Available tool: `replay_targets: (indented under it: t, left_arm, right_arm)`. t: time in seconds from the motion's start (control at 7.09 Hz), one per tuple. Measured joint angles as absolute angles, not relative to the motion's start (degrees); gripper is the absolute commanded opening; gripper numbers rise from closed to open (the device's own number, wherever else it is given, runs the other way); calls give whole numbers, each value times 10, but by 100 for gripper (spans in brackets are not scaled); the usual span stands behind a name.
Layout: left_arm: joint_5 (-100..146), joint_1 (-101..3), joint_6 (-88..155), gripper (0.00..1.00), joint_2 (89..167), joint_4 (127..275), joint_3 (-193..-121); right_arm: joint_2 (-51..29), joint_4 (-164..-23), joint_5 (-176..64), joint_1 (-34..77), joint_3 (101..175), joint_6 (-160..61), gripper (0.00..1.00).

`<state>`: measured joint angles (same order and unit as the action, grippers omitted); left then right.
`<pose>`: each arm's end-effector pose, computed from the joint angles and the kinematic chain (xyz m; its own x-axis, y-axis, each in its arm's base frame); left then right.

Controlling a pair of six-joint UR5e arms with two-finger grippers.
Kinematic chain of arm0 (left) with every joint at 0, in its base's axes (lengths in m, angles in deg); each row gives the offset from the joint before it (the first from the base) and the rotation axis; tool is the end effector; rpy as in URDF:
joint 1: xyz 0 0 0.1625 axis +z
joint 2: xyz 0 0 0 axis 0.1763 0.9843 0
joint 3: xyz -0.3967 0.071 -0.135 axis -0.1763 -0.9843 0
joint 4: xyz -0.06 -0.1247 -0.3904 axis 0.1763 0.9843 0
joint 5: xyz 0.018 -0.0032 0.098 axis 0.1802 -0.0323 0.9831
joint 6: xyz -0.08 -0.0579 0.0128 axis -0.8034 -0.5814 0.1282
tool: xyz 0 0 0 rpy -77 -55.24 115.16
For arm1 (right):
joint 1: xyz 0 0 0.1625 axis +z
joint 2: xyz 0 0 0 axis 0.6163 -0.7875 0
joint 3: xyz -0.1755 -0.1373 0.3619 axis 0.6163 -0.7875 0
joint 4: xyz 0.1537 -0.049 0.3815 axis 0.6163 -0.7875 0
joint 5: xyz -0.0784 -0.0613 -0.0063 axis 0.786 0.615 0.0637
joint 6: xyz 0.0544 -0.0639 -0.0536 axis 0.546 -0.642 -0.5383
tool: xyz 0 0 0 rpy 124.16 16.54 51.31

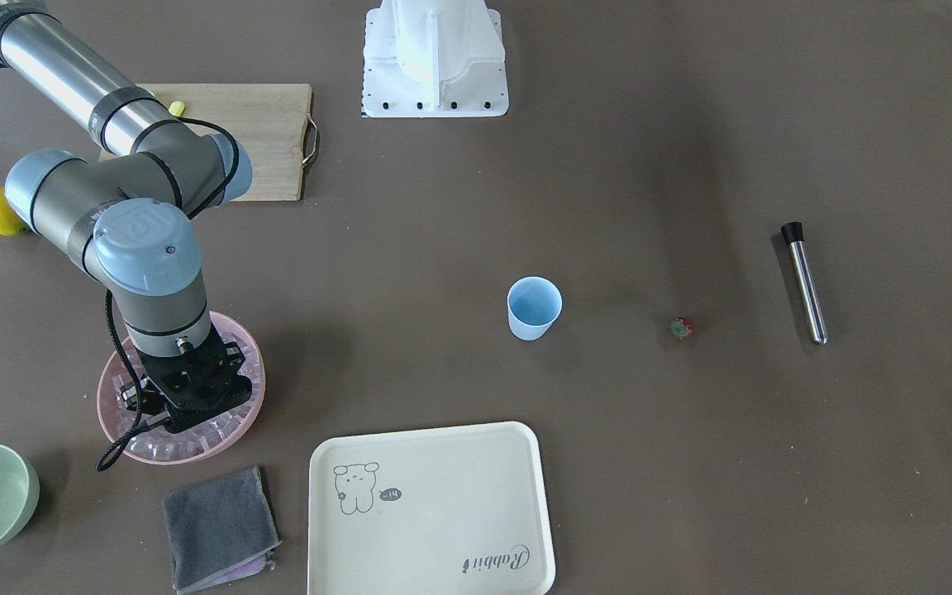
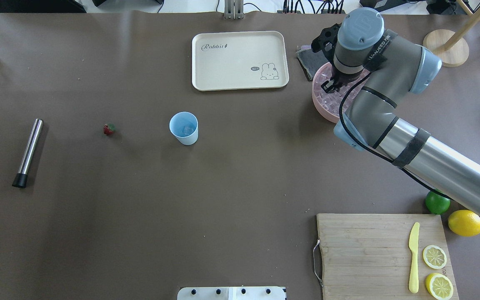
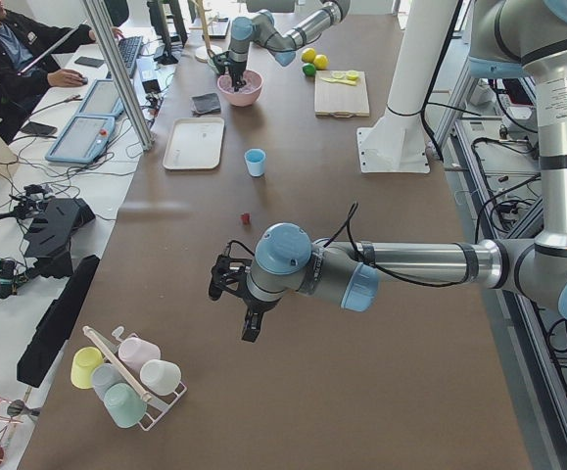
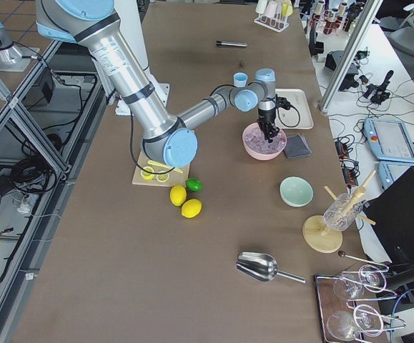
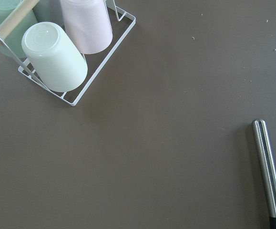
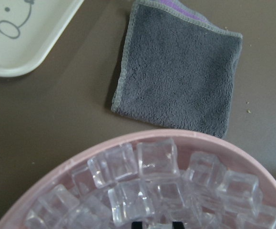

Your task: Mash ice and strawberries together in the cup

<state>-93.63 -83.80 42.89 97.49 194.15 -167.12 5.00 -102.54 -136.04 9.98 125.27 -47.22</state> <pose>-0.0886 -0.4218 0.6092 0.6743 0.1087 -0.7304 0.1301 0.9562 0.2624 -0.4123 -0.6230 0.3572 0.7916 -0.4978 0.3544 0.3349 0.8385 0.4298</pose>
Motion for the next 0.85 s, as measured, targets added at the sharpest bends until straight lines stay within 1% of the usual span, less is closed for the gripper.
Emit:
replay_targets:
  t: [0.28,0.42,0.56,0.71,0.85]
  left_arm:
    - [-936,-838,429,98,975,1942,-1672]
    - [-936,-838,429,98,974,1942,-1672]
    - [-936,-838,429,98,974,1942,-1672]
    - [-936,-838,429,98,974,1942,-1671]
    - [-936,-838,428,98,974,1942,-1671]
  right_arm:
    - [50,-1053,-1377,111,1285,-471,21]
    - [52,-1084,-1400,119,1321,-444,21]
    - [64,-1103,-1423,120,1347,-371,21]
    - [93,-1110,-1434,104,1353,-268,21]
    - [140,-1113,-1428,72,1338,-161,21]
